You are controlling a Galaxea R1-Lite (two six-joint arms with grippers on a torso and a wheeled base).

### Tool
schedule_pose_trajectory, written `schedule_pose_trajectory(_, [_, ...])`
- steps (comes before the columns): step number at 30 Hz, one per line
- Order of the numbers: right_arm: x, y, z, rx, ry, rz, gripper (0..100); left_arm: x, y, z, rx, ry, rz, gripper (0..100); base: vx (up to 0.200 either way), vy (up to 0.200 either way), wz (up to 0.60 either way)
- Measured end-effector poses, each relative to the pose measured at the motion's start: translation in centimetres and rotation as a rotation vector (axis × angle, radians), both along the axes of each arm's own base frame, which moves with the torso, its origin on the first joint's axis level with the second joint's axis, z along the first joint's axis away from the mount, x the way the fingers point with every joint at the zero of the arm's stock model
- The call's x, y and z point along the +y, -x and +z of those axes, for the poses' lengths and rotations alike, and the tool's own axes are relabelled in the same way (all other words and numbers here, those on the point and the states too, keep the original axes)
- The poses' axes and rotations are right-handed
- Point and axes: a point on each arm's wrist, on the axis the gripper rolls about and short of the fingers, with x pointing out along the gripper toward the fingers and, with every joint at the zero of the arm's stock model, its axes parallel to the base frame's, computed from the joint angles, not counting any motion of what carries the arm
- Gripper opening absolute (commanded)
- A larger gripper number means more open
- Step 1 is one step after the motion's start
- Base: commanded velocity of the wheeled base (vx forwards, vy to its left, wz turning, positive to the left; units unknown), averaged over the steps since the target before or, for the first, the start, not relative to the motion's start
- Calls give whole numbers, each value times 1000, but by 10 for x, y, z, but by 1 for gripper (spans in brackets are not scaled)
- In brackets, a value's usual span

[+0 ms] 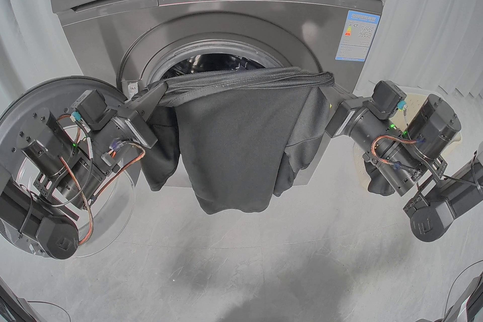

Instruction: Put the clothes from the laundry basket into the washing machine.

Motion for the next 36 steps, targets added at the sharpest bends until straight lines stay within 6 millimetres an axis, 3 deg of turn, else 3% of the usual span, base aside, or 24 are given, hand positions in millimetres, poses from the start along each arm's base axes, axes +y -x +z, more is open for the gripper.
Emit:
schedule_pose_trajectory(13, [-7, 12, 9, -13, -3, 2, 0, 4, 5, 18, -61, 27, 10, 0, 0, 0, 0])
schedule_pose_trajectory(26, [-7, 13, 10, -16, -6, 1, 0, 0, 7, 18, -62, 24, -2, 0, 0, 0, 0])
schedule_pose_trajectory(30, [-9, 14, 4, 6, 7, 0, 0, -9, 10, 12, -44, 13, -35, 0, 0, 0, 0])
schedule_pose_trajectory(36, [-7, 14, -20, 87, 55, 10, 0, -23, 10, 3, -28, -19, -72, 0, 0, 0, 0])
